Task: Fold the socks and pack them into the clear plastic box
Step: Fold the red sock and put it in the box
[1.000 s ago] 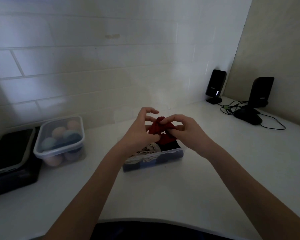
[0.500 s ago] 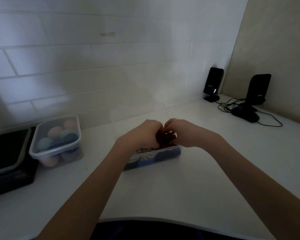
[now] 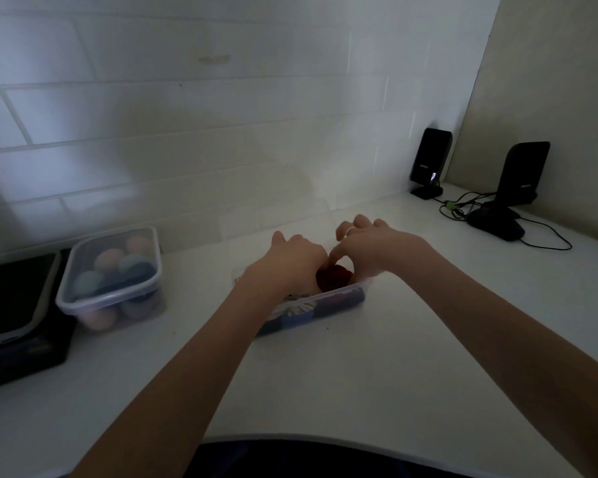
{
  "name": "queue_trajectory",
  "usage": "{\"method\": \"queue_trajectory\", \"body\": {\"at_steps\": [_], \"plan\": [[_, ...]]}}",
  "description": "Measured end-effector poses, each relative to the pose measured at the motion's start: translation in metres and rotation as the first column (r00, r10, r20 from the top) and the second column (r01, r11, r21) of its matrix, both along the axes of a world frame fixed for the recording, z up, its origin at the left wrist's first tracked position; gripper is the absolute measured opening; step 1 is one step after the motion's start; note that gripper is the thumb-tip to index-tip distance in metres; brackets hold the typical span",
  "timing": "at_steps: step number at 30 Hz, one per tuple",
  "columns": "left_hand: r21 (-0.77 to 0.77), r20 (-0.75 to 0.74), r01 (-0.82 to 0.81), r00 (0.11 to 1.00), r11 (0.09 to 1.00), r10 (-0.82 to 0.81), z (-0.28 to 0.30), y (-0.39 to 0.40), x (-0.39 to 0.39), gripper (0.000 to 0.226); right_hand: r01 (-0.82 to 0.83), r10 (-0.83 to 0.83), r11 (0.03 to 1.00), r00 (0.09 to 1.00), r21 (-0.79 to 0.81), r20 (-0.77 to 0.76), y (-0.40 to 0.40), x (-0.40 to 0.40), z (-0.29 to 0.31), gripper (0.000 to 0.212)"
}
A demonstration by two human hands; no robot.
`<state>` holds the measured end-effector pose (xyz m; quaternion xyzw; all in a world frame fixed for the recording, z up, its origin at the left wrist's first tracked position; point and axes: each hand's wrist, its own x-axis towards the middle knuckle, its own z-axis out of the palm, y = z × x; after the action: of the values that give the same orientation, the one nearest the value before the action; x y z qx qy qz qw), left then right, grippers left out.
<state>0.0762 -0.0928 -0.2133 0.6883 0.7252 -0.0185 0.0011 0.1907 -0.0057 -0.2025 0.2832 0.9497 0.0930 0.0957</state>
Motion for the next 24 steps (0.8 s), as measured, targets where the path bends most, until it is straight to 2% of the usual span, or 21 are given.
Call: {"method": "queue_trajectory", "body": {"at_steps": [9,14,20,22,24], "plan": [[0.037,0.075,0.014,0.997,0.999,-0.016,-0.014,-0.003,-0.007,0.031,0.14,-0.118,0.985,0.973,-0.097,0.198,0.008,-0.011,-0.008,0.053],[0.05,0.038,0.056,0.998,0.997,-0.057,-0.012,-0.002,-0.005,0.031,0.114,-0.101,0.989,0.986,-0.097,0.134,0.008,-0.011,-0.012,0.047],[0.063,0.048,0.058,0.997,0.996,-0.061,-0.016,-0.001,-0.008,0.029,-0.006,-0.007,0.984,0.997,-0.178,-0.072,0.012,-0.001,-0.01,0.033],[0.069,0.053,0.052,0.997,0.996,-0.055,-0.017,0.0,-0.009,0.029,-0.011,-0.004,0.979,0.997,-0.201,-0.074,0.014,0.002,-0.009,0.032],[0.064,0.031,0.045,0.998,0.997,-0.047,-0.017,0.002,-0.009,0.028,0.029,-0.029,0.982,1.0,-0.186,0.002,0.016,0.003,-0.007,0.041]]}}
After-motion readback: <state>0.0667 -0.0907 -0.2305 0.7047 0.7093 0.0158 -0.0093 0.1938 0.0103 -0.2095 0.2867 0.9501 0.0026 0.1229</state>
